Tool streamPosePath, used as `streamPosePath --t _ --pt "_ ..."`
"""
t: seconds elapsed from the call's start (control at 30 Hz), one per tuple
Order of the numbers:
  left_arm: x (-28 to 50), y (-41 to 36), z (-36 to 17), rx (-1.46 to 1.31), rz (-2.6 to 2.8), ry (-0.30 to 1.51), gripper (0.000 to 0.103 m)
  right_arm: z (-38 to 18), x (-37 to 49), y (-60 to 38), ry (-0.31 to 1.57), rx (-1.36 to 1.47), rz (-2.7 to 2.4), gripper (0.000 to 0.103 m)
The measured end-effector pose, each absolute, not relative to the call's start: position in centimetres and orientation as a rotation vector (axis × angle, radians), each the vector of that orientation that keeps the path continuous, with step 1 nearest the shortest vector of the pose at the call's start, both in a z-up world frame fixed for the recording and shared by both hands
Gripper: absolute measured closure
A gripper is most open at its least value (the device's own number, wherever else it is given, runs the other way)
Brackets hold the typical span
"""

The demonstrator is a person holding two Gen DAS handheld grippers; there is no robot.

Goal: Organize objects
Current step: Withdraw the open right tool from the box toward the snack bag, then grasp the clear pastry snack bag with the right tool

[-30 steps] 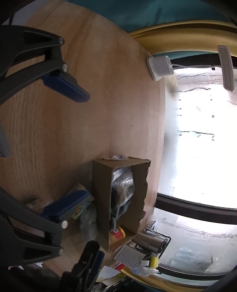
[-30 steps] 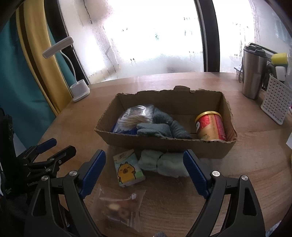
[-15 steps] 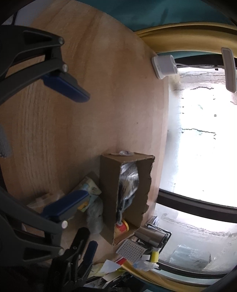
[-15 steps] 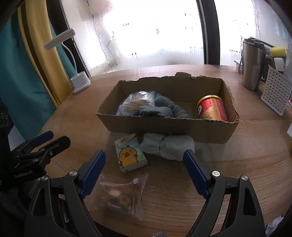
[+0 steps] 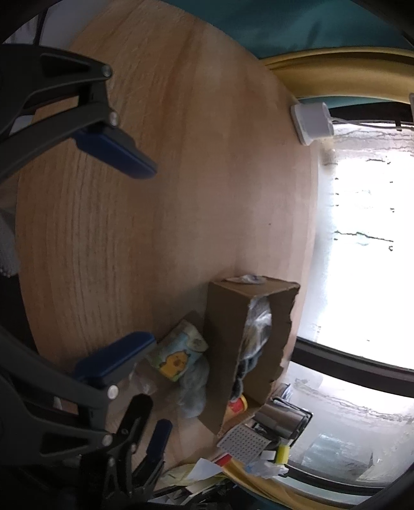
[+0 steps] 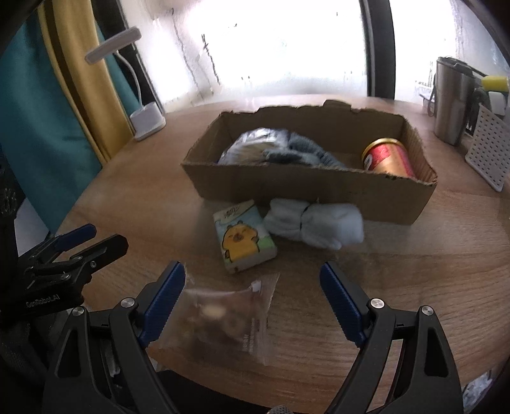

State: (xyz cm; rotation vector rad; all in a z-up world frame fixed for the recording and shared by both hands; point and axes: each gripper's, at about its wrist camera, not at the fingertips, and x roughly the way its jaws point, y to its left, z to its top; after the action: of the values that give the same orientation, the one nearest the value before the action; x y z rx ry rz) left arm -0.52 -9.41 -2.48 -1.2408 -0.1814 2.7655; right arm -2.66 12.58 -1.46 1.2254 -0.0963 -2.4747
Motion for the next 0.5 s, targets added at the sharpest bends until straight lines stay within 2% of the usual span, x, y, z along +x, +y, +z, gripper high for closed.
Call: streamPosePath --t 0.5 --pt "-0.3 -10.7 -4.1 -1.302 2.760 -0.248 0.005 -3.1 -2.3 11.1 -0.133 1.303 -2.348 0.014"
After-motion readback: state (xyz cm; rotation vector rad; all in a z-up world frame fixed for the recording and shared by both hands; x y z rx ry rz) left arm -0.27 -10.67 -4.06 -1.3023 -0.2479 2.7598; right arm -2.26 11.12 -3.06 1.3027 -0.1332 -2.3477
